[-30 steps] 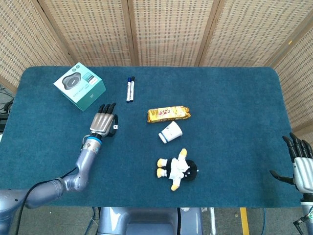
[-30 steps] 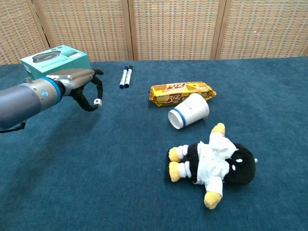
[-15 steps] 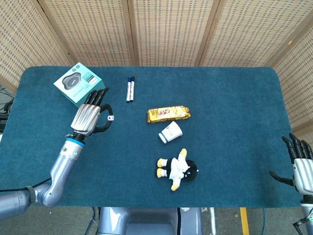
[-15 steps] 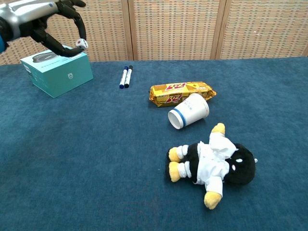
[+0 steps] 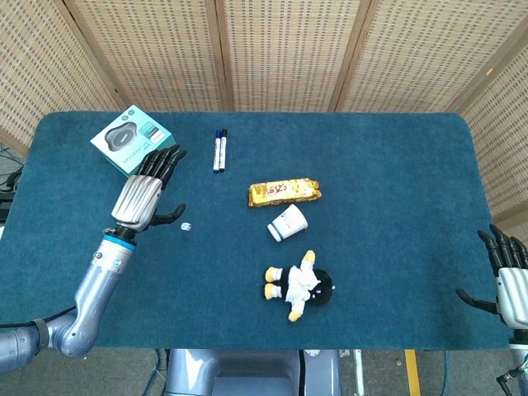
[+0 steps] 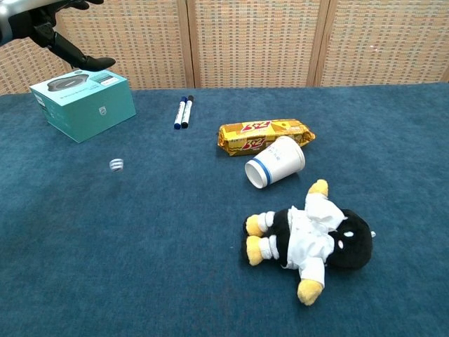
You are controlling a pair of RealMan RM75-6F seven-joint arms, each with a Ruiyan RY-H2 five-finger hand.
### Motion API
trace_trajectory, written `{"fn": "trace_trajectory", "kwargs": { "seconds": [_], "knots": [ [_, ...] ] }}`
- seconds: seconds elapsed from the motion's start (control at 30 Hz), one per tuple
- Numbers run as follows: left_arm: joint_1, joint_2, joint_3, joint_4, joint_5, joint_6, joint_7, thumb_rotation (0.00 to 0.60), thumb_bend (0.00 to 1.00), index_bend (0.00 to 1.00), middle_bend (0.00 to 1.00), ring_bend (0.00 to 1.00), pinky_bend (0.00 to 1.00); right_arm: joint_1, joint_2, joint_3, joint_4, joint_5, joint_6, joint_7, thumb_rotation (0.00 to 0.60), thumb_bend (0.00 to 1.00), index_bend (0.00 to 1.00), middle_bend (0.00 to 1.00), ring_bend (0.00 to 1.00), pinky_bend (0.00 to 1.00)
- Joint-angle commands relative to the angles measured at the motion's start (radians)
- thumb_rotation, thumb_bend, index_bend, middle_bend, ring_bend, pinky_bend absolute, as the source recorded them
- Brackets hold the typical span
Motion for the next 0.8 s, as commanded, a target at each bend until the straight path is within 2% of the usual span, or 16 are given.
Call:
{"fn": "trace_trajectory", "kwargs": {
  "seconds": [0.03,0.13,0.2,0.3,0.53,0.67,0.8],
  "knots": [
    [0.019,0.022,0.008,-0.014,0.018,0.017,-0.021,0.600,0.32,0.00,0.00,0.00,0.00,0.000,0.000,-0.001,0.001,0.000,-0.001,-0.001,0.600,0.00,0.00,0.00,0.00,0.00],
    [0.055,0.056,0.032,-0.016,0.064,0.046,-0.054,0.600,0.24,0.00,0.00,0.00,0.00,0.001,-0.002,-0.001,0.001,0.000,-0.001,-0.004,0.600,0.00,0.00,0.00,0.00,0.00],
    [0.090,0.091,0.057,-0.009,0.093,0.068,-0.076,0.600,0.12,0.00,0.00,0.00,0.00,0.001,-0.003,-0.001,0.000,0.000,-0.002,-0.007,0.600,0.00,0.00,0.00,0.00,0.00],
    [0.158,0.137,0.099,0.017,0.146,0.130,-0.119,0.600,0.01,0.00,0.00,0.00,0.00,0.000,-0.004,-0.001,-0.002,-0.001,0.000,-0.013,0.600,0.00,0.00,0.00,0.00,0.00],
    [0.332,0.184,0.208,0.114,0.243,0.289,-0.257,0.600,0.00,0.00,0.00,0.00,0.00,-0.004,-0.003,-0.002,-0.010,-0.006,0.013,-0.021,0.600,0.00,0.00,0.00,0.00,0.00],
    [0.417,0.178,0.252,0.186,0.267,0.361,-0.331,0.600,0.00,0.00,0.00,0.00,0.00,-0.006,-0.005,-0.004,-0.012,-0.011,0.018,-0.031,0.600,0.00,0.00,0.00,0.00,0.00],
    [0.483,0.175,0.284,0.204,0.280,0.407,-0.376,0.600,0.00,0.00,0.00,0.00,0.00,-0.009,-0.006,-0.005,-0.016,-0.015,0.024,-0.041,0.600,0.00,0.00,0.00,0.00,0.00]
  ]
}}
